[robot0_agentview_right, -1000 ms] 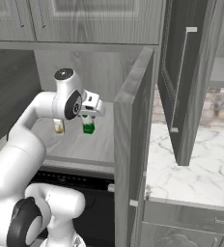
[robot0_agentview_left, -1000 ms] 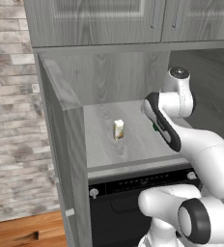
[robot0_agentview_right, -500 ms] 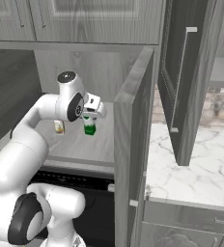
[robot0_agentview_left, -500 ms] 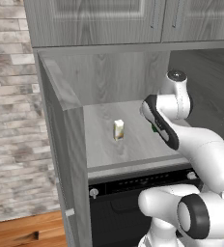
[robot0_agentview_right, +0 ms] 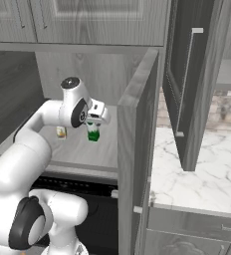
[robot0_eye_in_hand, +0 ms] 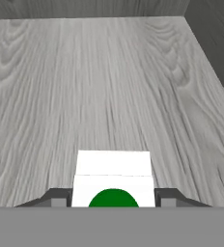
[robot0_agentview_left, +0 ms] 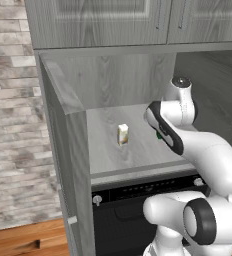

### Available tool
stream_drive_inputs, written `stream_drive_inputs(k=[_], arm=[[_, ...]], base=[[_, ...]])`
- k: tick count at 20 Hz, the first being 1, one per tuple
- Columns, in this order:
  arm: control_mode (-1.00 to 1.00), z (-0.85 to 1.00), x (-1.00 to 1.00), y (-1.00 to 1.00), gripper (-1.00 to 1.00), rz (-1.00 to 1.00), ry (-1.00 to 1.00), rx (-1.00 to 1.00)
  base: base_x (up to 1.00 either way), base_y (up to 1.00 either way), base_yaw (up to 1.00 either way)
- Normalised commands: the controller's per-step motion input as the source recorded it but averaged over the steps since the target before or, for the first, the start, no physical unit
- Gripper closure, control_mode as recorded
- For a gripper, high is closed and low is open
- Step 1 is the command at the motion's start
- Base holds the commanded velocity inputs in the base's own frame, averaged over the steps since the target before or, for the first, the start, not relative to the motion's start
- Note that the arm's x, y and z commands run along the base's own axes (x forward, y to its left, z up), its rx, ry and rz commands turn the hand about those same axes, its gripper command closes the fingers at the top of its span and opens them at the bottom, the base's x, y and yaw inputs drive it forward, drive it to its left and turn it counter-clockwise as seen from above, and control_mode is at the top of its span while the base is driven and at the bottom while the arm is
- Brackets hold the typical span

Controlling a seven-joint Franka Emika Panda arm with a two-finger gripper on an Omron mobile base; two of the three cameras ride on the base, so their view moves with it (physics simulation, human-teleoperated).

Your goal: Sort all alcoholic drinks to one cabinet, and non-alcoholic drinks to the other.

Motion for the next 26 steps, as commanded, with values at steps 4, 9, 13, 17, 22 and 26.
stream_drive_inputs(k=[4,9,13,17,22,26], arm=[[-1.0,-0.12,0.04,-0.01,1.0,0.0,0.0,0.0],[-1.0,-0.11,0.04,-0.01,1.0,0.0,0.0,0.0],[-1.0,-0.11,0.03,-0.03,1.0,-0.01,0.0,0.0],[-1.0,-0.1,0.04,-0.04,1.0,-0.01,0.0,0.0],[-1.0,-0.1,0.05,-0.06,1.0,-0.01,0.0,0.0],[-1.0,-0.1,0.07,-0.05,1.0,-0.01,0.0,0.0]], base=[[0.0,0.0,0.0],[0.0,0.0,0.0],[0.0,0.0,0.0],[0.0,0.0,0.0],[0.0,0.0,0.0],[0.0,0.0,0.0]])
